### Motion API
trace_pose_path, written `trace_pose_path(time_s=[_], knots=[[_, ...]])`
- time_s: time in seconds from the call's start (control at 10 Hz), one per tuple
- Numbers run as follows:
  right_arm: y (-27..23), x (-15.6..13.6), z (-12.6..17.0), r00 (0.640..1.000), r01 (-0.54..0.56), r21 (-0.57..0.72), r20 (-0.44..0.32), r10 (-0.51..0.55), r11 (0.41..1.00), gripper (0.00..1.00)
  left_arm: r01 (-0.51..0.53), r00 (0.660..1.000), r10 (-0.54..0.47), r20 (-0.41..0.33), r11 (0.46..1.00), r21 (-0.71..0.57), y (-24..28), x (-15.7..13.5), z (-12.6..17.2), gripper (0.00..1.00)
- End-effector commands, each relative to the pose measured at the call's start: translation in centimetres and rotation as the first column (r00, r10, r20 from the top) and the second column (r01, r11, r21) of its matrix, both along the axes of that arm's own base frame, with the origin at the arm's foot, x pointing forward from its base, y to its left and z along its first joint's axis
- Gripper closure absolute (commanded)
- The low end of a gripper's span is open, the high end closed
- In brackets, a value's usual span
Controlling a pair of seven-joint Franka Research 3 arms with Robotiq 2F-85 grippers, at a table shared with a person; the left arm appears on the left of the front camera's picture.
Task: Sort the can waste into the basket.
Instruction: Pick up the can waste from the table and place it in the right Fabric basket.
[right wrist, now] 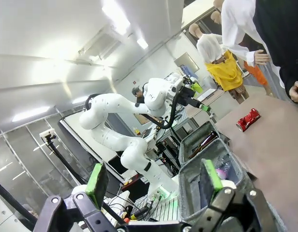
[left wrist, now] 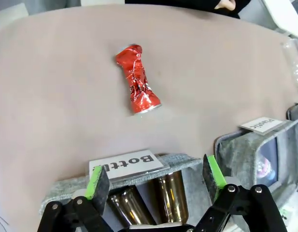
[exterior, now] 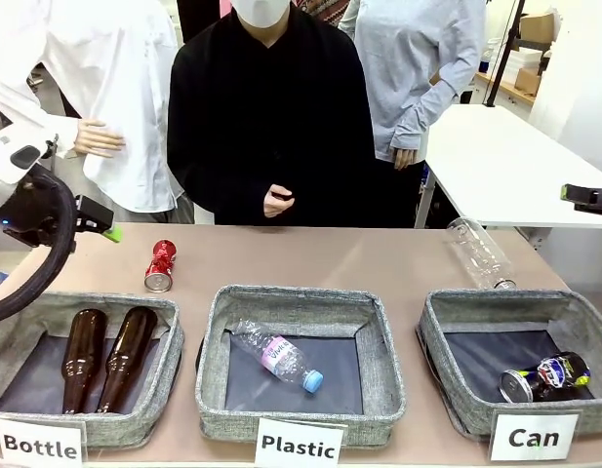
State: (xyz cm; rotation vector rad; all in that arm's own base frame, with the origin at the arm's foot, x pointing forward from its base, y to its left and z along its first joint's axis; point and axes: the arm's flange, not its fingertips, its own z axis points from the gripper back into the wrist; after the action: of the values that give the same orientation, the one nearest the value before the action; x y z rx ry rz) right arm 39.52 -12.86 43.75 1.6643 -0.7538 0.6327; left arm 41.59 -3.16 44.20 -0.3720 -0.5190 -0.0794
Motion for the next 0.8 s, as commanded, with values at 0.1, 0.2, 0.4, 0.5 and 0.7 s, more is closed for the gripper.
trace_pose_path(time_s=[0.1, 0.2, 0.4, 0.5, 0.7], knots=[[0.0, -0.1, 0.1, 1.0, 0.001, -0.017, 0.018, 0.0, 1.0, 0.0, -0.124, 0.986, 0.127, -0.104, 0.992, 0.037, -3.1, 6.2, -0.8, 0.0], [0.0, -0.1, 0.1, 1.0, 0.001, -0.017, 0.018, 0.0, 1.0, 0.0, -0.207, 0.969, 0.214, -0.121, 0.976, 0.072, -4.3, 9.1, -0.9, 0.0], [0.0, -0.1, 0.1, 1.0, 0.001, -0.017, 0.018, 0.0, 1.0, 0.0, -0.381, 0.896, 0.404, -0.183, 0.913, 0.147, -5.6, 13.2, -2.5, 0.0], [0.0, -0.1, 0.1, 1.0, 0.001, -0.017, 0.018, 0.0, 1.0, 0.0, -0.445, 0.865, 0.472, -0.171, 0.878, 0.175, -6.1, 14.3, -3.6, 0.0], [0.0, -0.1, 0.1, 1.0, 0.001, -0.017, 0.018, 0.0, 1.0, 0.0, -0.409, 0.861, 0.453, -0.233, 0.887, 0.214, -6.9, 15.5, -6.0, 0.0]])
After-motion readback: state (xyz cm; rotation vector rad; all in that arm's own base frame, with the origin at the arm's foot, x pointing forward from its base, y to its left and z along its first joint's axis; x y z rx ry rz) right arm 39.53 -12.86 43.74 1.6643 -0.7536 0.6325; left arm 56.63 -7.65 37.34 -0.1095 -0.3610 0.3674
